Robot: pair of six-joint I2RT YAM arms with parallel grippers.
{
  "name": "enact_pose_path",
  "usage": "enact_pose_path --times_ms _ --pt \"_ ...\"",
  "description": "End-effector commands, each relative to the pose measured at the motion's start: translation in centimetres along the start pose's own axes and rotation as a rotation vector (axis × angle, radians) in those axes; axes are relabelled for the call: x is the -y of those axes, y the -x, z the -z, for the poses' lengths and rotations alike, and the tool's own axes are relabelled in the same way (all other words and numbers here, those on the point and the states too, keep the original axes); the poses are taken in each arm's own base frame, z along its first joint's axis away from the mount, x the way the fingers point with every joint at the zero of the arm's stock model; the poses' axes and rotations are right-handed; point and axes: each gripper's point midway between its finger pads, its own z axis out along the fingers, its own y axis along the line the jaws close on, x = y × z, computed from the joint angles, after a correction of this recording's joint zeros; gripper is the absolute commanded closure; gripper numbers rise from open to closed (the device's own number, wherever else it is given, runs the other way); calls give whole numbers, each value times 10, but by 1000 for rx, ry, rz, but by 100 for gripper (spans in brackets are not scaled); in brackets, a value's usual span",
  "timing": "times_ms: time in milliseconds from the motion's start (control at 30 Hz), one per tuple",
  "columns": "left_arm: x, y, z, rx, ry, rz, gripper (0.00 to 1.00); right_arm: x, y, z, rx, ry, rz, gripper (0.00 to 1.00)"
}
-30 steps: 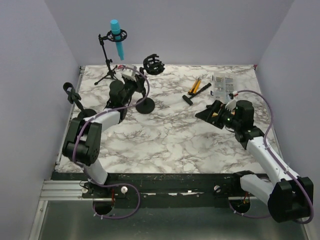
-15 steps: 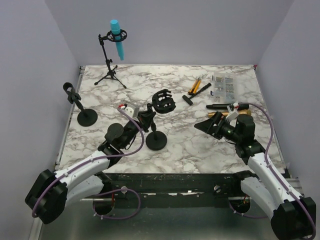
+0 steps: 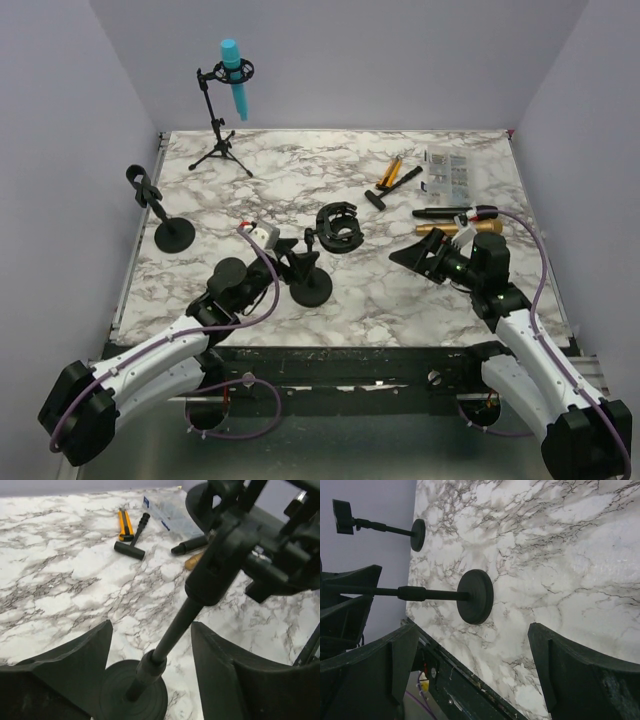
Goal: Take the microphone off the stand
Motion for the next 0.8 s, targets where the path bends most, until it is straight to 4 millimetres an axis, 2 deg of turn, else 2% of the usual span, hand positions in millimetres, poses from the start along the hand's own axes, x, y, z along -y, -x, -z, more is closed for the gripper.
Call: enact_pose_path --times_ms 0,233,400,533,633,767 --pt "21 -5 15 -89 -99 19 31 2 2 1 17 -20 13 0" --pt "39 11 54 -164 -144 58 11 6 4 6 32 -59 21 0" --pt "50 44 79 -191 -134 112 1 -4 14 6 42 -59 13 0" --pt "59 60 81 -282 -150 192 2 -9 15 3 29 -32 -3 0" --pt "62 66 72 -356 -149 369 2 -15 21 2 38 -18 -6 0" --pt "64 70 61 -416 -194 635 9 -26 26 3 28 1 -6 0"
